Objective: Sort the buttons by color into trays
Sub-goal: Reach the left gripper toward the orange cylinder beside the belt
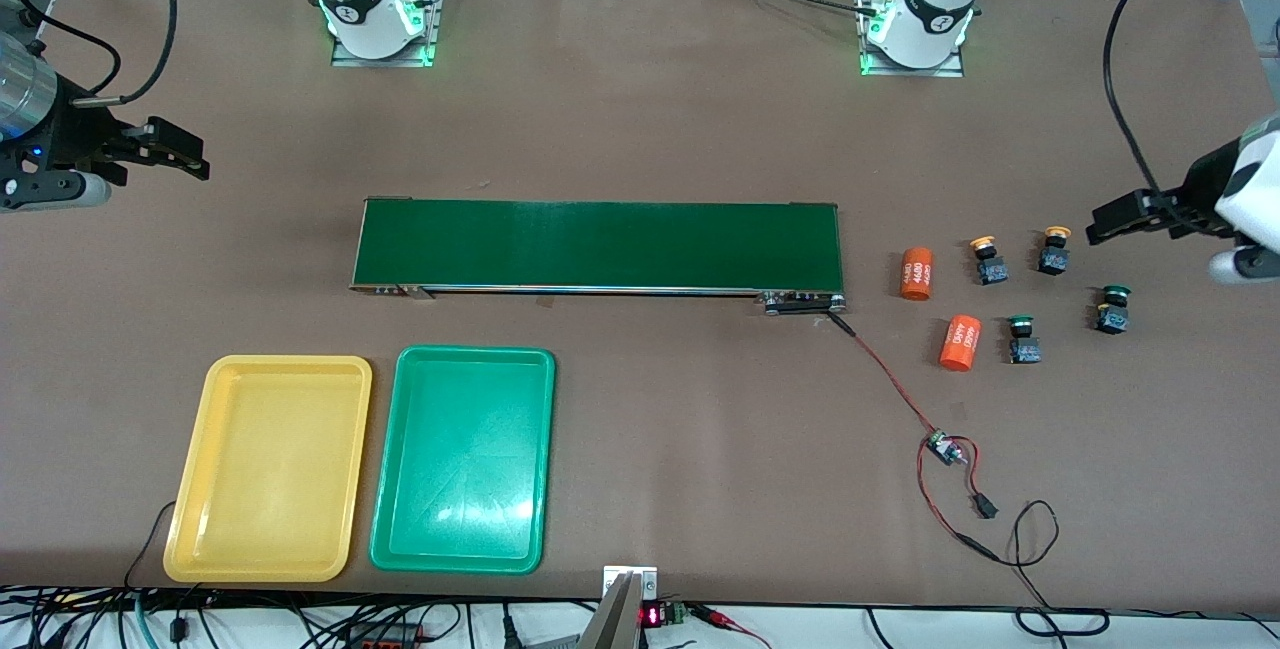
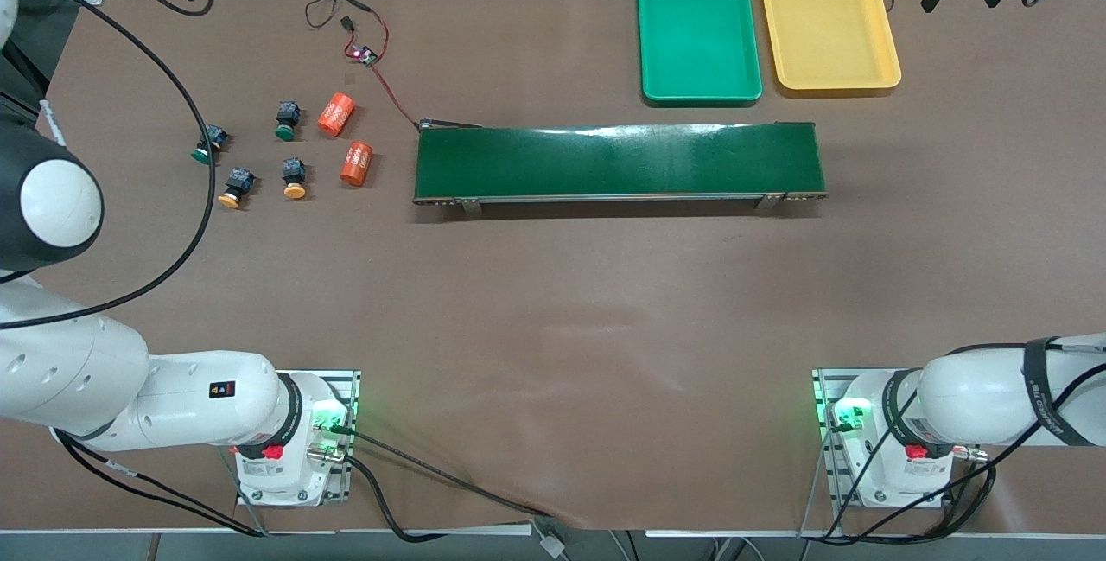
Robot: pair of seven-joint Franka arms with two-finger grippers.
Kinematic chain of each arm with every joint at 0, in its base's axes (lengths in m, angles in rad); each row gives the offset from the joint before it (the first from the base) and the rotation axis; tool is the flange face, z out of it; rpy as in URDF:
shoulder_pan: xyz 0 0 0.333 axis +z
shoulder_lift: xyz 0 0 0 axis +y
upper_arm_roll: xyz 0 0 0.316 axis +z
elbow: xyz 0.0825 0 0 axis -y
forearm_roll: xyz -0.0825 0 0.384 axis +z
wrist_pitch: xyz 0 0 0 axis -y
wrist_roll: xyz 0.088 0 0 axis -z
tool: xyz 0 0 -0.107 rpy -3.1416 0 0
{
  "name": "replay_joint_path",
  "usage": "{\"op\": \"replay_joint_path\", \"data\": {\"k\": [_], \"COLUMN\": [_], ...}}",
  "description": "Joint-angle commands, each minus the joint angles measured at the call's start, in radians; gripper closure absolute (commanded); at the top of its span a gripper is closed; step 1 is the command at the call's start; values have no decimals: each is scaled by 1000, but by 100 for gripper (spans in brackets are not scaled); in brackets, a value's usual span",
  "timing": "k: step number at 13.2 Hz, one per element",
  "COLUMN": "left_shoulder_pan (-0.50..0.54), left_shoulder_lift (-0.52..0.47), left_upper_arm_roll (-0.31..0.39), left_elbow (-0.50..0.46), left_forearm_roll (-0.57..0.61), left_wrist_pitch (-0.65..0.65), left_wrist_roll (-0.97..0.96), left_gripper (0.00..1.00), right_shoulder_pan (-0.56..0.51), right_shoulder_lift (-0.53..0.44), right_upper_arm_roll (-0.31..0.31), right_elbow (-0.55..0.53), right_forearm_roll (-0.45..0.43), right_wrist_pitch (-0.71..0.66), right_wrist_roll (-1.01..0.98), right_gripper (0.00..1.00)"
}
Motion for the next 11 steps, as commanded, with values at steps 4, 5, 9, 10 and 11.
{"op": "replay_joint_path", "data": {"k": [4,5,9,10,11], "left_shoulder_pan": [0,0,0,0,2], "left_shoulder_lift": [145,170,213,227,234], "left_upper_arm_roll": [-1,0,-1,-3,-6], "left_elbow": [-22,-22,-170,-236,-284], "left_forearm_roll": [-17,-16,-11,-14,-14], "left_wrist_pitch": [24,27,196,290,374], "left_wrist_roll": [19,17,49,87,121], "left_gripper": [0,0,0,0,0], "right_shoulder_pan": [-10,-10,-8,-8,-8], "right_shoulder_lift": [-5,-5,-5,-5,-5], "right_upper_arm_roll": [2,2,2,2,2], "right_elbow": [6,4,4,4,4], "right_forearm_roll": [17,17,17,17,17], "right_wrist_pitch": [-13,-13,-15,-15,-16], "right_wrist_roll": [-17,-15,-17,-17,-17], "right_gripper": [0,0,0,0,0]}}
